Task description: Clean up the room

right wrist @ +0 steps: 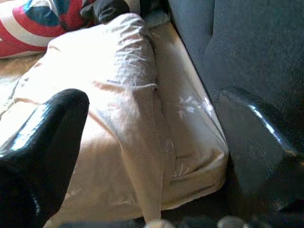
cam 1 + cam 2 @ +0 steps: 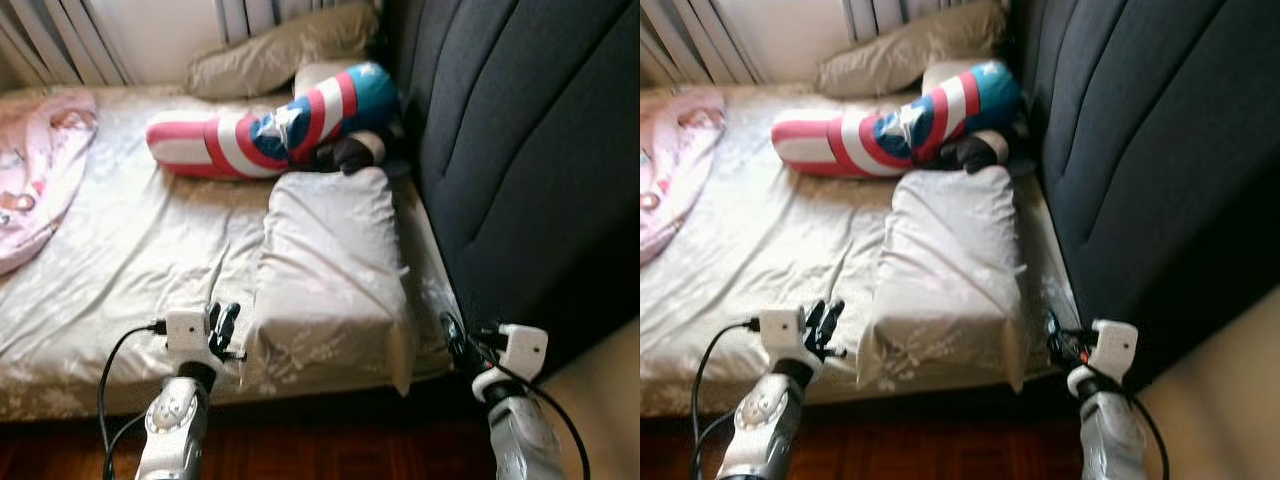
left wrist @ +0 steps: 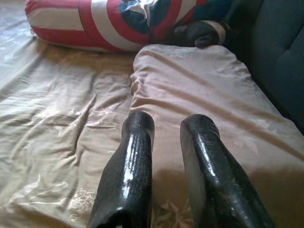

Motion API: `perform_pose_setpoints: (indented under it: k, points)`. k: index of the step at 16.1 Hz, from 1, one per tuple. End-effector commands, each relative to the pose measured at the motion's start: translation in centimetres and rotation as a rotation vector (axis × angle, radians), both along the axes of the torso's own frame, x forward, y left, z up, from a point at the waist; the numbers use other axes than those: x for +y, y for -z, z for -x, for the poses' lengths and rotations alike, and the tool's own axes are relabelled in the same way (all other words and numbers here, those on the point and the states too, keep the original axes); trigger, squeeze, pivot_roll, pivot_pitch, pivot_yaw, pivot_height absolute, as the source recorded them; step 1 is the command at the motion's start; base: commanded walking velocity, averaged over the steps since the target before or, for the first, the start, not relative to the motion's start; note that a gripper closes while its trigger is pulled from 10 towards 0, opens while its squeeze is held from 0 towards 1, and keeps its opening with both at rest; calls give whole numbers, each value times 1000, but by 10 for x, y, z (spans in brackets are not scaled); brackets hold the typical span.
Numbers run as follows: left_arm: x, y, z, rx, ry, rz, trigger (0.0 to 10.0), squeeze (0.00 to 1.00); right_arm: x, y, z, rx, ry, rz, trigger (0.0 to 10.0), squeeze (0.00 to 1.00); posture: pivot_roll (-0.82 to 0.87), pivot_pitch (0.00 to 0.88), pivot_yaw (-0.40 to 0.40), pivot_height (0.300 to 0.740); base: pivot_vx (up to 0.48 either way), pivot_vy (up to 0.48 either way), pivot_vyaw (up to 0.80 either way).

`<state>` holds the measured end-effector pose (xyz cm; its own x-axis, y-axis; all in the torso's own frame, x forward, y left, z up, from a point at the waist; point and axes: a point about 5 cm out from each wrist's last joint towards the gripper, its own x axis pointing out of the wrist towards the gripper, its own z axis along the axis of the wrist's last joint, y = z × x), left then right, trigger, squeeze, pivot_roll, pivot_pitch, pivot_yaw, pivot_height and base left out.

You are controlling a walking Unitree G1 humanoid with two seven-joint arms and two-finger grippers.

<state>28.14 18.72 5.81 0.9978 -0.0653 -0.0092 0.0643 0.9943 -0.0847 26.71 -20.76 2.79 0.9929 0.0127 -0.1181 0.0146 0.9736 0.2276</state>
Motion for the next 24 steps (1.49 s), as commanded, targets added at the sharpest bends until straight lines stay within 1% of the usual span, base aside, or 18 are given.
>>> perform_pose_setpoints:
  k: [1,3,5,8,11,16,18,21,24]
  points:
    - [1,-2,2,3,3,0,10000,0,-1,-4,1,-8,3,14,10000,0,-10,125,-17,740,0,480,0]
    - [2,-2,2,11,9,-8,10000,0,-2,-4,3,-5,8,19,10000,0,-27,132,-9,740,0,386,0]
    - [0,-4,1,18,20,-22,10000,0,-4,-1,10,14,44,3,10000,0,-30,133,1,740,0,0,0]
    - [-2,-8,-1,14,35,-25,10000,0,0,-1,9,18,32,0,10000,0,-24,139,7,740,0,0,0]
    - [1,-8,1,18,35,-19,10000,0,2,-1,9,24,29,-11,10000,0,-16,134,4,740,0,0,0]
    - [0,-9,1,23,46,-9,10000,0,3,-1,9,27,6,14,10000,0,-18,126,9,740,0,0,0]
    - [-1,-9,2,27,54,-6,10000,0,2,-1,12,27,2,12,10000,0,-21,121,12,740,0,0,800]
    - [-3,-9,2,29,62,-6,10000,0,2,2,12,45,18,-10,10000,0,-17,126,12,740,250,0,0]
    - [-3,-10,3,31,66,-6,10000,0,5,3,14,46,3,-9,10000,0,-24,138,12,740,256,0,0]
